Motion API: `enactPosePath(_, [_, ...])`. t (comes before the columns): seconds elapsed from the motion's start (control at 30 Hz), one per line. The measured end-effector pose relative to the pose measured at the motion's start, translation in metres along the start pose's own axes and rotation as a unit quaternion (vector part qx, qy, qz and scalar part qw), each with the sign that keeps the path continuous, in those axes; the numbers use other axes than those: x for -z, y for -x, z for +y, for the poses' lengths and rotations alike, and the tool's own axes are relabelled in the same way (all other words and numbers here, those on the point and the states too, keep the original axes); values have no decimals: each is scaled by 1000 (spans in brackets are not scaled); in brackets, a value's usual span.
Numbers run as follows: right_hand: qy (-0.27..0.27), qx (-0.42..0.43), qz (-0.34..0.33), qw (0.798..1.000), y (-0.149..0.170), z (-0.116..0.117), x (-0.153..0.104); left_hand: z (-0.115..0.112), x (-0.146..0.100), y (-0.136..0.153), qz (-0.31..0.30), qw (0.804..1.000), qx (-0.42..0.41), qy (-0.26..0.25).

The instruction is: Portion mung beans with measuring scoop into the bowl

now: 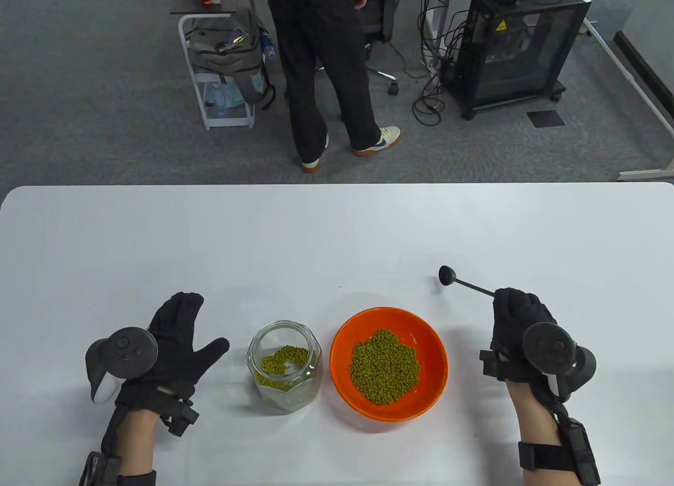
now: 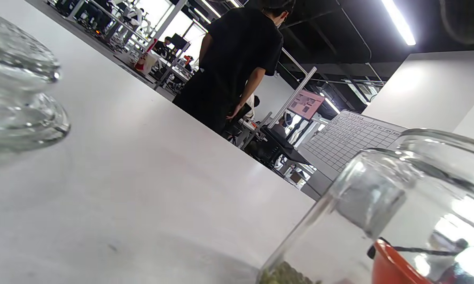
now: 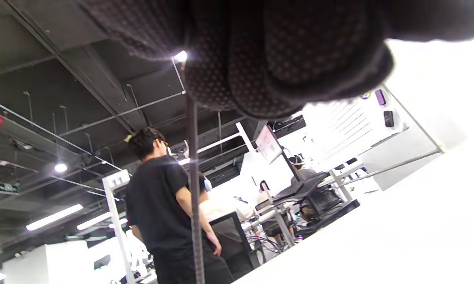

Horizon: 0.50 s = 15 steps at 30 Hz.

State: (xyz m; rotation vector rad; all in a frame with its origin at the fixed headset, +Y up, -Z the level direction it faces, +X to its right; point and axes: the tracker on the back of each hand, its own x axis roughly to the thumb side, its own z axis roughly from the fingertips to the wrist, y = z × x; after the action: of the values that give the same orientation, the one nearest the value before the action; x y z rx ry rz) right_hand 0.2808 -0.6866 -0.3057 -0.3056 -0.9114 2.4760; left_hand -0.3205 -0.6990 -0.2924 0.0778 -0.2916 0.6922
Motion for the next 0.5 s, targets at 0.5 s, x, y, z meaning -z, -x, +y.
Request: enactPosePath(0.5, [-119,-78,-11,990,2,24,-3,4,-2,2,30,999,25,-20])
